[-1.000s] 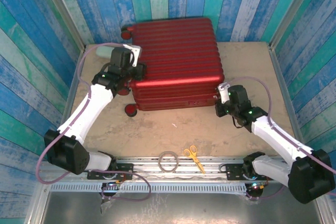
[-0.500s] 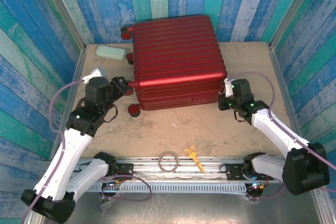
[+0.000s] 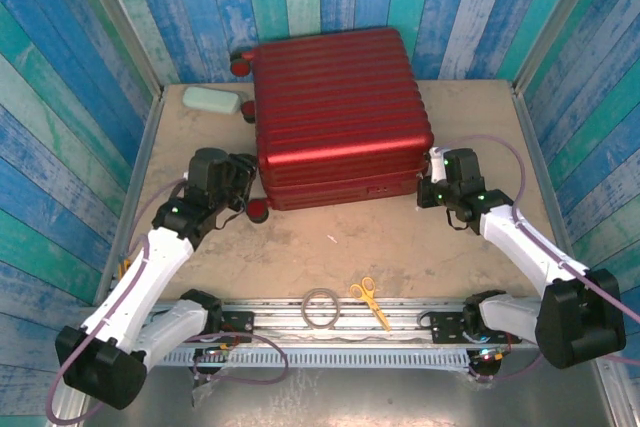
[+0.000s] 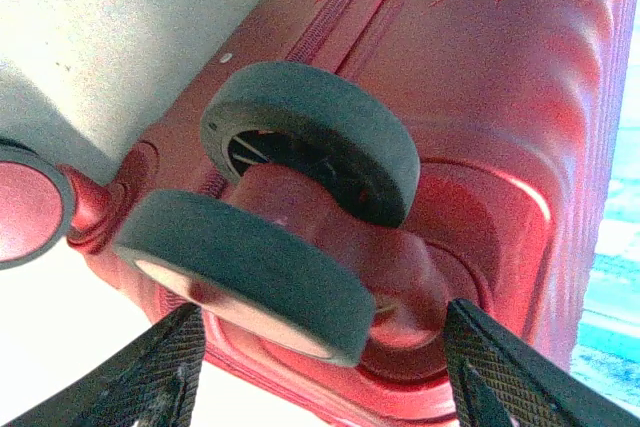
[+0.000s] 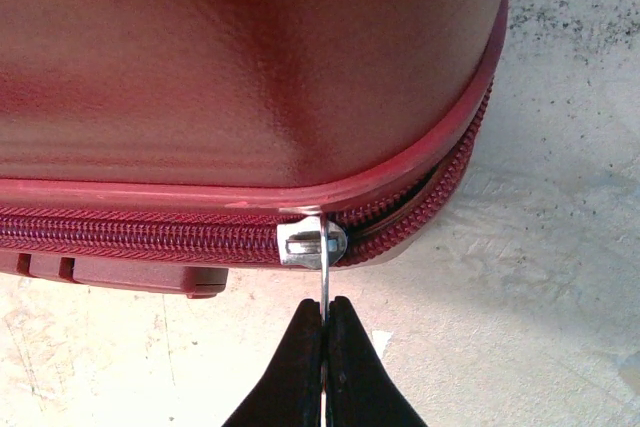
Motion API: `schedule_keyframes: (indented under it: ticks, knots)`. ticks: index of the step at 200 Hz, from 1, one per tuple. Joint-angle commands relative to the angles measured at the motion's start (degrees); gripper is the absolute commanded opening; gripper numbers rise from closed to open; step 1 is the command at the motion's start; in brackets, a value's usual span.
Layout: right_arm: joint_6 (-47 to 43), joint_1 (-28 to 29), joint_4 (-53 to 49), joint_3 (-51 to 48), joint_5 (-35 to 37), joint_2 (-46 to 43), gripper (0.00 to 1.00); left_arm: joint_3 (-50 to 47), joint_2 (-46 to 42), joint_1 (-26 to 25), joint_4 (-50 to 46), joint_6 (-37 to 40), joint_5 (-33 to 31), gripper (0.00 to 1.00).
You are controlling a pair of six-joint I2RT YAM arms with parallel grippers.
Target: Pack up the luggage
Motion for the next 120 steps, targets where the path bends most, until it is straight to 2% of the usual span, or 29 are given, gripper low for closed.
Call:
schedule_keyframes:
  ticks: [1,72,120]
  knots:
    - [0.0,-0.7,0.7,-0.9,1.7,-1.7,0.0,4.3,3.3,0.1,0.7,-5.5,1.3,0.66]
    - [0.6,-0.8,0.8,-2.9,-0.4,-3.3,0.01,14.1,15.7,1.5,-6.0,-6.0,1.5,0.64]
    - [-1.0,-3.0,0.0,-2.6,-1.7,-4.3,0.0,14.6,20.6,2.9,-7.0,-4.6,0.8,0.5]
